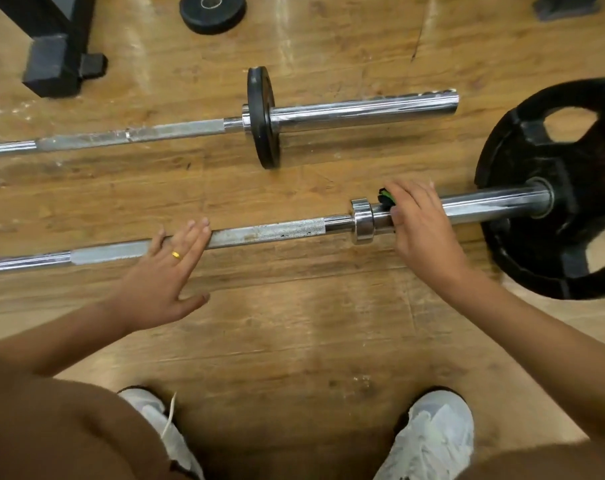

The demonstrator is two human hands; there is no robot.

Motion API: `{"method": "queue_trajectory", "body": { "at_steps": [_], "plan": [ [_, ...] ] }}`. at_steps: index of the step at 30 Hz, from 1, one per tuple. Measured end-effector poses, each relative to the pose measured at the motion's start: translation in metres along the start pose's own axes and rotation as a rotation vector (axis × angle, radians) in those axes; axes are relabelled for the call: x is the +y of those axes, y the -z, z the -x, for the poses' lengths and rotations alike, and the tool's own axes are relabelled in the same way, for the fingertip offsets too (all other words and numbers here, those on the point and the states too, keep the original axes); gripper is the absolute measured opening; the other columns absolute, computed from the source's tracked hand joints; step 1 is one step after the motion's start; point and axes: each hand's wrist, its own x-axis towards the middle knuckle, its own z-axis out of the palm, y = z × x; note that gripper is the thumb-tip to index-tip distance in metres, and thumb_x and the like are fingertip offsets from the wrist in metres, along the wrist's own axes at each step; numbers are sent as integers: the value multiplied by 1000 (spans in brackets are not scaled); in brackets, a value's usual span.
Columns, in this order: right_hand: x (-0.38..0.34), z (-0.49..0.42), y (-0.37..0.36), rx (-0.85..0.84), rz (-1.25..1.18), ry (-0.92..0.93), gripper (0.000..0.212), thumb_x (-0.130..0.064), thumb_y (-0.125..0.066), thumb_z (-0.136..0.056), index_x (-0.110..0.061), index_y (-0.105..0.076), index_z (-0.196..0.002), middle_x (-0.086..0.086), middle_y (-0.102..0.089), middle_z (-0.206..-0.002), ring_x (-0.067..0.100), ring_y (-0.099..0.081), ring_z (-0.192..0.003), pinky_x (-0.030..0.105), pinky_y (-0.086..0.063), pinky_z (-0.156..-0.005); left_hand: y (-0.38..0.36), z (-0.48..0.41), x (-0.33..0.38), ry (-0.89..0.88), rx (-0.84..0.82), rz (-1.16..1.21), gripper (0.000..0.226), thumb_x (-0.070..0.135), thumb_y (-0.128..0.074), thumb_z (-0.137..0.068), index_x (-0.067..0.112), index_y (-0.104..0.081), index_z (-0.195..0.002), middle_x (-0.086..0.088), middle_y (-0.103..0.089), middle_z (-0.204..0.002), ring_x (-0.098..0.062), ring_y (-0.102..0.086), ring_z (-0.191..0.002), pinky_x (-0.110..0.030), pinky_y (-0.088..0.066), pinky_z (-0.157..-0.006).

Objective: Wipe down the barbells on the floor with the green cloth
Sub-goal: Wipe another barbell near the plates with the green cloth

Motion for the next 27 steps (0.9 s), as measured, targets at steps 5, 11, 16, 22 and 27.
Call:
{"method": "queue_trajectory", "body": {
  "at_steps": [5, 11, 16, 22, 27],
  "plan": [
    [-33, -3, -3, -42, -71, 19, 40, -1, -46, -102, 2, -47, -142, 18, -51, -141, 32, -42, -133, 43, -10, -125, 1, 1, -5, -77, 34, 24, 95, 65, -39, -93, 11, -4, -162, -3, -2, -171, -20, -5, -157, -52, -18, -120],
    [-48, -1, -28, -7, 8, -94, 42, -7, -40, -103, -1, -43, -145, 14, -46, -144, 32, -40, -135, 50, -16, -123, 19, -18, -49, -362, 13, 84, 75, 54, -37, -102, 13, -16, -162, -1, -20, -168, -17, -24, -153, -31, -17, -125],
    [-51, 24, -36, 100, 77, -51, 45, -2, -45, -101, 5, -42, -146, 21, -43, -150, 38, -33, -144, 43, -17, -123, 6, -31, -61, -469, 98, 96, 75, 51, -41, -101, 11, -20, -161, -3, -24, -167, -21, -26, -153, -43, -16, -126],
    [-50, -11, -24, -3, 95, -63, 37, -5, -44, -99, 2, -53, -134, 18, -55, -134, 35, -49, -125, 33, -20, -117, 4, -29, -54, -387, 118, 91, 73, 55, -32, -103, 15, -15, -162, 1, -20, -168, -19, -17, -155, -44, -6, -127],
    [-60, -7, -30, 48, 146, -84, 37, -7, -43, -102, 2, -52, -136, 19, -53, -138, 36, -46, -130, 43, -32, -115, 3, -24, -35, -251, 151, -84, 77, 53, -29, -100, 5, -22, -159, -10, -21, -167, -28, -20, -153, -61, -9, -120]
  ]
}}
